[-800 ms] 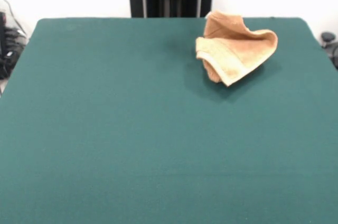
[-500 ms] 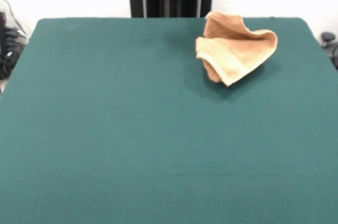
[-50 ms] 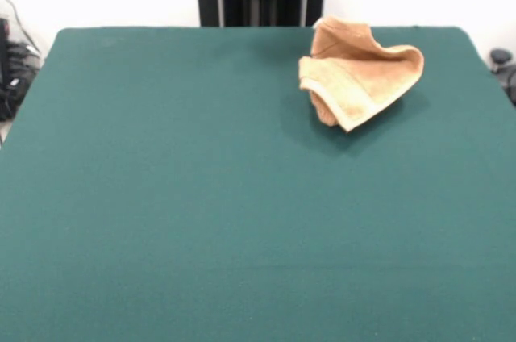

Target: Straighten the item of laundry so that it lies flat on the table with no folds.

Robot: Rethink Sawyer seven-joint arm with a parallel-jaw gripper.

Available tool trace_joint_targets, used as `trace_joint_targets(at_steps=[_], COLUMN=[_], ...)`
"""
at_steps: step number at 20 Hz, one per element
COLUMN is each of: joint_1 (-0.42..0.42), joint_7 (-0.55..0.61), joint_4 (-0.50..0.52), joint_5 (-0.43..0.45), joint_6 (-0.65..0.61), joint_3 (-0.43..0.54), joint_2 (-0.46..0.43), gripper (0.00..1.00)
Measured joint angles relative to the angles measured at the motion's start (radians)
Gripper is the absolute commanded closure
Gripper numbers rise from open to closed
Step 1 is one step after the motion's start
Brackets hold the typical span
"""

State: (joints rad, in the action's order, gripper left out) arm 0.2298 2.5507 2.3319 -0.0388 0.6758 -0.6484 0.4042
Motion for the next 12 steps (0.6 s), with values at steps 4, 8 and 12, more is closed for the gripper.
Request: trace_joint_targets(at_steps=[4,8,12], joint_1=[-0.047,-0.115,-0.189], joint_7=[0.000,0.000,0.000], joint_4=[-0.022,-0.052,-0.084], joint_5=[0.078,0.190,0.315], joint_6=[0.041,0.089,0.143], joint_3=[0.026,0.073,0.141], joint_2=[-0.030,-0.052,-0.070], gripper=[0.00,0.00,0.00])
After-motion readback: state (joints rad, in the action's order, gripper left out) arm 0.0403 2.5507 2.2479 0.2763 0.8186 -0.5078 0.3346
